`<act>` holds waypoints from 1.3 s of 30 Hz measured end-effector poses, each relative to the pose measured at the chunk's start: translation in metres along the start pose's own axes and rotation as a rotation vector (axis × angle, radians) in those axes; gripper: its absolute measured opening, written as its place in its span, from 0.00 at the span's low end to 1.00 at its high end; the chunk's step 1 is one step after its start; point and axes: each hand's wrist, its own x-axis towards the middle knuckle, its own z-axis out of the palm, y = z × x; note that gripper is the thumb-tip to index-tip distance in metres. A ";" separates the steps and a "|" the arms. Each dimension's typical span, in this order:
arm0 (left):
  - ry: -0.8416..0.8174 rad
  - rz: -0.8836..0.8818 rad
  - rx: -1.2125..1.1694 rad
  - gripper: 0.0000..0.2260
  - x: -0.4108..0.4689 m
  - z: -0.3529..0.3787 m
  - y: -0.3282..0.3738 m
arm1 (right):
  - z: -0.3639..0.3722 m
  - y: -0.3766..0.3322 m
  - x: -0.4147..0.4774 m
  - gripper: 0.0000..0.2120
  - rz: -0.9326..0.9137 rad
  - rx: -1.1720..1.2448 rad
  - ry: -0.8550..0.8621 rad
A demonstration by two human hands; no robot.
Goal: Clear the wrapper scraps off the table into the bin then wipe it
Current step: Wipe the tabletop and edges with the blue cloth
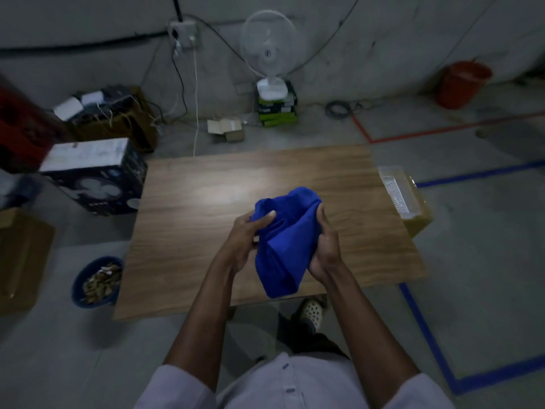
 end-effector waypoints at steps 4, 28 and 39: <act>0.108 0.216 0.126 0.10 -0.005 0.006 0.030 | 0.009 -0.017 -0.001 0.25 -0.123 -0.211 0.018; -0.097 0.298 0.273 0.13 -0.035 -0.020 0.085 | 0.027 -0.075 -0.038 0.07 -0.640 -0.728 0.076; 0.106 0.233 0.595 0.12 -0.033 0.006 0.089 | 0.037 -0.074 -0.025 0.18 -1.033 -1.228 0.279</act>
